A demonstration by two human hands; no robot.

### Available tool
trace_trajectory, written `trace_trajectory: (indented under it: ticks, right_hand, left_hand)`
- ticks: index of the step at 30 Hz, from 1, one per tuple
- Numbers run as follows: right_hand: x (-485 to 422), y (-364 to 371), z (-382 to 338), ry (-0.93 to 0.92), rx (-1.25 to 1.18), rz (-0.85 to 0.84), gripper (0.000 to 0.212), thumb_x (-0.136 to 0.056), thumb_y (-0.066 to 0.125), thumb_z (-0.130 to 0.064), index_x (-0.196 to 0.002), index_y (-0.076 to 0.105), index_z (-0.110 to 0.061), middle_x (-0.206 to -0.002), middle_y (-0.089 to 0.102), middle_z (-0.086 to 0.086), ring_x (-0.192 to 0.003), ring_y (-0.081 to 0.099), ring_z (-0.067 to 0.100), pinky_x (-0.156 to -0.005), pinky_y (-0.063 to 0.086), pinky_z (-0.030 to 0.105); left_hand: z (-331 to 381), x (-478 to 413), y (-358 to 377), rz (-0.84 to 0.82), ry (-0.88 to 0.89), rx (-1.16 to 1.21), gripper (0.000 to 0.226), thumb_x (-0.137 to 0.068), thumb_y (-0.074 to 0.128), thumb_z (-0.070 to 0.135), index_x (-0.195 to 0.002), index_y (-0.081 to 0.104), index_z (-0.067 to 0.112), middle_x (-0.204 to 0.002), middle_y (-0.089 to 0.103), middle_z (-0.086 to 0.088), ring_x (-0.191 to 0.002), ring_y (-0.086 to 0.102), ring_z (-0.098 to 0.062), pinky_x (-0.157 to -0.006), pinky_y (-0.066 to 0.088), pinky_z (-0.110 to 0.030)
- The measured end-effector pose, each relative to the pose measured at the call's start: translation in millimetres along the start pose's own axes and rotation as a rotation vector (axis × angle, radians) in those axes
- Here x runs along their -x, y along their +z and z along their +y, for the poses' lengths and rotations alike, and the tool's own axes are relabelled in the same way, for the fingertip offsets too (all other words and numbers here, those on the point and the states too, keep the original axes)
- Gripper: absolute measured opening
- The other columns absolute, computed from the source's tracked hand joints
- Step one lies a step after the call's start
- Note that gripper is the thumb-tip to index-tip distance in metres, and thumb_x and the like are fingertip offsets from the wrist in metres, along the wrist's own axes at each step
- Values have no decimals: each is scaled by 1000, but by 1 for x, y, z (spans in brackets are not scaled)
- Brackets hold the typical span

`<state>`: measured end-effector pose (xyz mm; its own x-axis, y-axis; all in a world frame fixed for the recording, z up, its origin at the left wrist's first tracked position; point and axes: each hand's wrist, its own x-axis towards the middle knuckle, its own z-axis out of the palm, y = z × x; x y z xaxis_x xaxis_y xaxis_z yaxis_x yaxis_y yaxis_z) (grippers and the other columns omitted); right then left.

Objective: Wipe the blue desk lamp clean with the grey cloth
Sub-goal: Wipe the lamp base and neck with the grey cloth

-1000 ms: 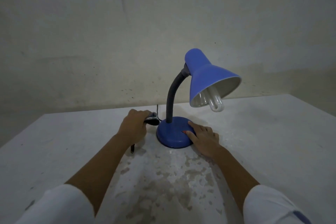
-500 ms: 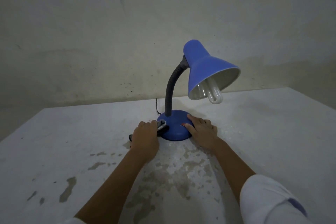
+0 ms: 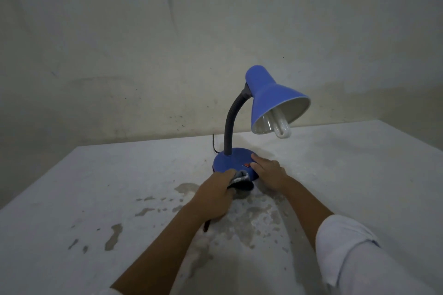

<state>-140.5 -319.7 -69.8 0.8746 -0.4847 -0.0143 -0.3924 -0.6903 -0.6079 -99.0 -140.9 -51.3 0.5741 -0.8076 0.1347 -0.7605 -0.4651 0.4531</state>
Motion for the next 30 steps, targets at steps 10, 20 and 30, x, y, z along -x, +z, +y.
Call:
trace_trajectory:
  ticks: [10,20,30]
  right_hand:
    - [73,-18,-18,-46,-612,157,22,-97,40,-26,-95,61,-19,-99,65,10,-79,63,23,-68,49,28]
    - [98,-12,-23,-42,-618,-7,58,-77,62,-57,-125,44,-30,-121,57,-5,-110,56,14,-98,48,37]
    - [84,-35,-14,-192,-66,99,44,-70,65,-26,-106,58,-2,-101,61,15,-87,55,26,-68,36,26]
  left_hand:
    - [34,6,-6,214,-279,582,34,-88,59,16,-117,41,11,-105,48,-3,-95,50,-21,-87,46,-35]
    - [50,26,0,43,-311,1117,52,-98,26,46,-122,57,12,-120,60,-12,-113,58,-26,-95,51,-44]
    - [4,11,-9,244,-370,952,40,-99,32,34,-111,59,6,-112,64,-12,-95,61,-21,-85,50,-32]
